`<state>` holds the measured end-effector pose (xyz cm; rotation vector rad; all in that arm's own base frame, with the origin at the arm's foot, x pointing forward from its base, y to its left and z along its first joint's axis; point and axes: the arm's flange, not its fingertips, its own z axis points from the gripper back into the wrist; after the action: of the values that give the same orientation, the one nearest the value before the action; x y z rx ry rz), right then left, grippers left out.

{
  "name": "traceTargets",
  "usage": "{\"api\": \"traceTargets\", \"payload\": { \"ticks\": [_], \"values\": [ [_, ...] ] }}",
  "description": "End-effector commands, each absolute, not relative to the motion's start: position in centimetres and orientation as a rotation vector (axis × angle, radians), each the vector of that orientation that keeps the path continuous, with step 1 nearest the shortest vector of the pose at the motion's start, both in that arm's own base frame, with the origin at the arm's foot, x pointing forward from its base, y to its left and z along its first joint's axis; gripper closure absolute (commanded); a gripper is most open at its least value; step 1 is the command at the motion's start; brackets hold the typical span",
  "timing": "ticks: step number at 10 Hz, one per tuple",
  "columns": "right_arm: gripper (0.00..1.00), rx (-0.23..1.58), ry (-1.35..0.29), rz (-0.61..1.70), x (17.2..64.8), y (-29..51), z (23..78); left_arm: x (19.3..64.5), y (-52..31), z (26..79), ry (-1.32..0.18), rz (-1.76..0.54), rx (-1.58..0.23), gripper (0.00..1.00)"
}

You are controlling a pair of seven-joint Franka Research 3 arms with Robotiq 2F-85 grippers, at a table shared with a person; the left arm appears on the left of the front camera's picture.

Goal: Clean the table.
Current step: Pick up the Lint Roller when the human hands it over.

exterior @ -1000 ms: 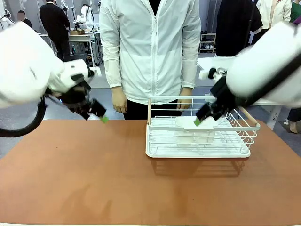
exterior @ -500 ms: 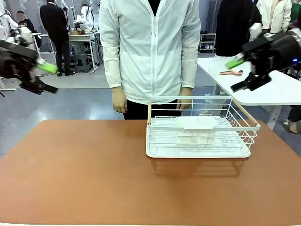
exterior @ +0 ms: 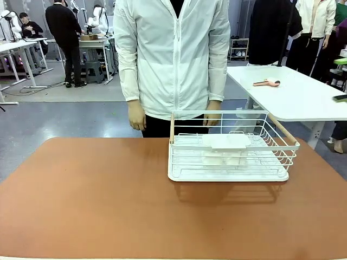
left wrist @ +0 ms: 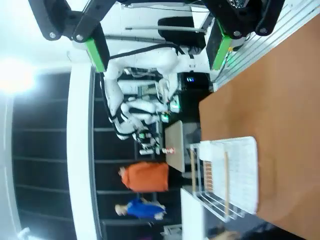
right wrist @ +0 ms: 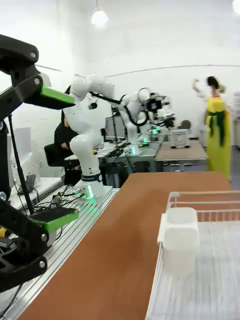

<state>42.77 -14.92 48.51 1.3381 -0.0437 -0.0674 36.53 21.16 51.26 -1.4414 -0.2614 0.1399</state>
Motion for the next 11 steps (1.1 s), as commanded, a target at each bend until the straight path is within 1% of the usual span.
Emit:
{"api": "traceTargets", "payload": {
  "ticks": [1,2,5,8,9,10,11],
  "values": [
    [0.00,1.361,-0.051,-0.099,42.4,-19.5,48.9,35.2,24.7,53.2,-0.255,0.161,-1.360,0.00],
    [0.00,1.384,-0.093,-0.159,41.5,-22.1,48.7,34.8,26.2,53.2,-0.241,0.190,-1.361,0.00],
    [0.00,1.397,-0.132,-0.205,38.7,-27.3,47.8,35.2,27.0,52.6,-0.228,0.149,-1.351,0.00],
    [0.00,1.386,-0.156,-0.222,38.2,-28.3,47.5,36.2,26.8,52.0,-0.222,0.166,-1.355,0.00],
    [0.00,1.385,-0.123,-0.190,38.7,-27.8,47.4,36.3,26.4,51.7,-0.210,0.135,-1.344,0.00],
    [0.00,1.390,-0.142,-0.254,38.1,-28.2,47.1,36.3,26.0,51.5,-0.210,0.182,-1.355,0.00],
    [0.00,1.390,-0.142,-0.254,38.1,-28.2,47.1,36.3,26.0,51.5,-0.210,0.182,-1.355,0.00]
  ]
}}
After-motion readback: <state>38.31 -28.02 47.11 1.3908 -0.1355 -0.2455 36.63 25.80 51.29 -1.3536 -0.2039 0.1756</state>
